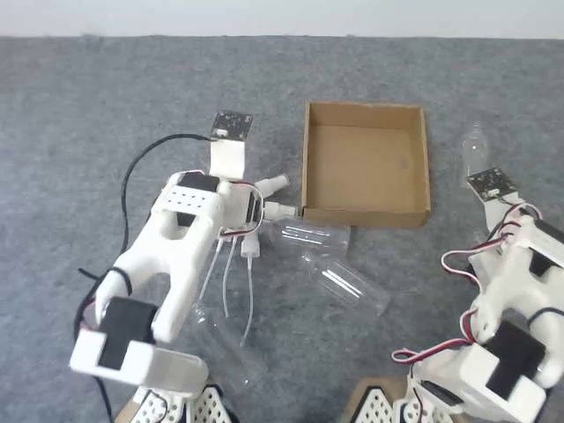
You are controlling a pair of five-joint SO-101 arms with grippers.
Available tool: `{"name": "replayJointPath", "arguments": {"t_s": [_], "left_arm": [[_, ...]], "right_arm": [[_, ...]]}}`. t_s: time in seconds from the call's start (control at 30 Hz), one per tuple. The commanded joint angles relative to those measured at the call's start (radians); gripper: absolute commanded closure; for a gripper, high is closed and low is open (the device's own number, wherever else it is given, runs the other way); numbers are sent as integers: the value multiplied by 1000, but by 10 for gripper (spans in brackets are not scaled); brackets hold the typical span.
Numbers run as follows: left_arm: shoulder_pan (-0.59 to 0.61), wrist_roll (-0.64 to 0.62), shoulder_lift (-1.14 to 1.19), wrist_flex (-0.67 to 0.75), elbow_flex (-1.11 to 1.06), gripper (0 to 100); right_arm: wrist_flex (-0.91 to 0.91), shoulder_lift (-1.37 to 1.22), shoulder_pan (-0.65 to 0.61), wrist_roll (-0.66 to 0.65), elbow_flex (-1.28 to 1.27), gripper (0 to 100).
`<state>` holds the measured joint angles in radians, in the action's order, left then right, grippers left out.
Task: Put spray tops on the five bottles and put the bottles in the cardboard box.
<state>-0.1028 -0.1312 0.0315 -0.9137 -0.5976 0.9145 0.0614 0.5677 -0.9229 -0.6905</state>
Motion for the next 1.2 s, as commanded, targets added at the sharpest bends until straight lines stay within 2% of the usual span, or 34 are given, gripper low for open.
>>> {"name": "replayJointPath", "arguments": {"t_s": [0.0,0.23,0.47,0.6,0.77,0.97,1.17], "left_arm": [[-5,23,6,26,48,859],[-2,29,14,32,51,983],[23,31,-64,-106,148,987],[28,46,-132,-110,110,965],[192,132,-146,-118,101,876],[463,319,-146,-242,183,873],[646,528,-147,-331,197,871]], "right_arm": [[-15,8,-7,15,-3,940],[-13,10,-7,15,-3,940],[-12,18,-7,15,-3,940],[-12,18,-5,15,-3,940],[-12,18,-5,9,-3,940],[-12,18,-5,9,-3,940],[-10,8,-5,9,-3,940]]}}
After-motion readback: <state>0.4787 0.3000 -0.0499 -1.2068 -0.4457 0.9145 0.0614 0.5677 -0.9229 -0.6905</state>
